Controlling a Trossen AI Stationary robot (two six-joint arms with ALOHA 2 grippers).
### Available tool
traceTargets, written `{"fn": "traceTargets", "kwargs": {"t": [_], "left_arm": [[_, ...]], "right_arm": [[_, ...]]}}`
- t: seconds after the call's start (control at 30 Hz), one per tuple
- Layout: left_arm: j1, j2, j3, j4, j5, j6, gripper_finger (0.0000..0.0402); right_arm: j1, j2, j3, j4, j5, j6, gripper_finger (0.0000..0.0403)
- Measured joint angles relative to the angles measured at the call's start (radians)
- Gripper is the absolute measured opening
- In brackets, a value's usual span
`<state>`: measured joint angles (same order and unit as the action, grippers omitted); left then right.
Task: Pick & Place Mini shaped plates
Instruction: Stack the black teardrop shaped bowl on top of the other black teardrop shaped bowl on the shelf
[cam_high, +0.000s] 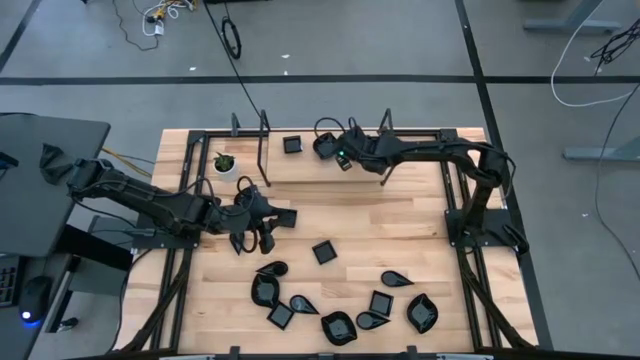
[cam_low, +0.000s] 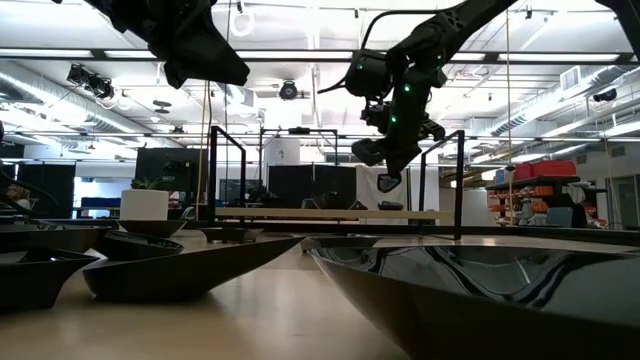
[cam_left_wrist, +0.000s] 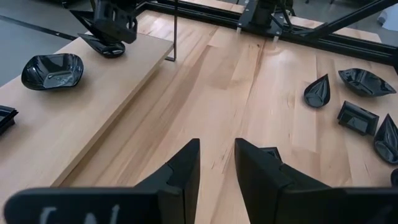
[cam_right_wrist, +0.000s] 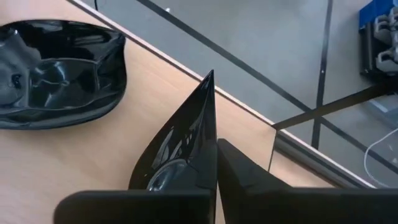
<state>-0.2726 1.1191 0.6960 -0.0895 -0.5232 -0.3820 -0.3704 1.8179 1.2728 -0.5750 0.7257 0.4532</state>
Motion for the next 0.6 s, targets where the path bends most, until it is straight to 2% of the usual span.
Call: {"fn": "traceTargets", "kwargs": {"t": [0.2,0.6], "left_arm": [[0.000,0.000,0.000,0.000,0.000,0.000,0.0106],[0.000,0.000,0.000,0.003,0.000,0.000,0.0105]], "right_arm": [[-0.007,0.003,-0.079,0.079,-0.018,0.011,0.0009],[-0.017,0.002,-0.116,0.156,-0.027,-0.003,0.0009]]}}
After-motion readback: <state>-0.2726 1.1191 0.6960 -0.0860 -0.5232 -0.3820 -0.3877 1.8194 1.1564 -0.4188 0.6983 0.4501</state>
